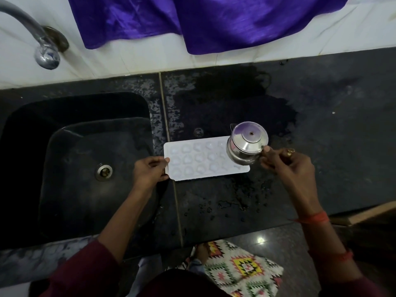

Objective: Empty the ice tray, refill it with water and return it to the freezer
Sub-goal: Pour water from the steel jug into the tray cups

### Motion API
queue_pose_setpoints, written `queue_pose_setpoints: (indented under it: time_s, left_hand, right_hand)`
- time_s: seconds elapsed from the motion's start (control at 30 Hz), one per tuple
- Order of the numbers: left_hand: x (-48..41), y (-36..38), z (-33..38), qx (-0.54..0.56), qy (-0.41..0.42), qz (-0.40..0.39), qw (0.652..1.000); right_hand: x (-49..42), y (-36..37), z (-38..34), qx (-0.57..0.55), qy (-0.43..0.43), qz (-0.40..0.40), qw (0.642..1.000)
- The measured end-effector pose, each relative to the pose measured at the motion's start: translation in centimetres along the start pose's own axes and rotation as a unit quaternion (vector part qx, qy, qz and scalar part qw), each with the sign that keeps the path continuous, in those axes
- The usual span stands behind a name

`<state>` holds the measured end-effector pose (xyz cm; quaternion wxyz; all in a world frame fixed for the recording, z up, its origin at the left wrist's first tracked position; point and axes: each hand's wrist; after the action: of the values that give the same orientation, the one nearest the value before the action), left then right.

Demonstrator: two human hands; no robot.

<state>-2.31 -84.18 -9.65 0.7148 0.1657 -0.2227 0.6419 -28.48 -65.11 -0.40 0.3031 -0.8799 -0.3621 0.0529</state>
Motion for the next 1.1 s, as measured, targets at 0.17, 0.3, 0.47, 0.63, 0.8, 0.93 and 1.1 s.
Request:
queue_pose_setpoints:
  time_s: [0.17, 0.3, 0.47, 0.63, 0.8, 0.93, 1.1]
  left_hand:
    - [0.7, -0.8, -0.3, 0.028, -0.012, -0.008, 0.999]
    - [1.0, -1.6, -0.3, 0.027, -0.011, -0.014, 0.999]
    - [0.6, -2.1, -0.7, 0.028, -0.018, -0.019, 0.999]
    - [0.2, -2.4, -1.0, 0.030, -0.026, -0.025, 0.999]
    - [0.2, -2.4, -0.9, 0.031, -0.027, -0.028, 0.999]
    - [0.4, -2.3, -0.8, 0.035, -0.031, -0.027, 0.999]
    - [0.6, -2.2, -0.6, 0.038, -0.034, -0.027, 0.998]
  right_hand:
    - [0.7, -1.0, 0.0, 0.073, 0.014, -0.007, 0.997]
    - [1.0, -1.7, -0.2, 0.118, 0.013, -0.009, 0.993]
    - [0.7, -2.5, -0.8, 0.139, 0.014, -0.015, 0.990]
    - [0.5, -3.1, -1.6, 0.159, 0.000, -0.011, 0.987]
    - [-0.1, -3.4, -1.8, 0.208, 0.002, -0.017, 0.978]
    - [-0.5, -3.2, -1.8, 0.197, 0.011, -0.025, 0.980]
    - [-0.9, -3.1, -1.4, 0.193, 0.025, -0.026, 0.981]
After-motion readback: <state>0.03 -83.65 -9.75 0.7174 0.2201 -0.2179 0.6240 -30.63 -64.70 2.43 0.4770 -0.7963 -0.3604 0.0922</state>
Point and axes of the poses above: each hand's wrist, its own x-axis away from the middle knuckle, its own y-axis out of the palm, z = x × y, and after that the axes turned 12 degrees about x, right-handed
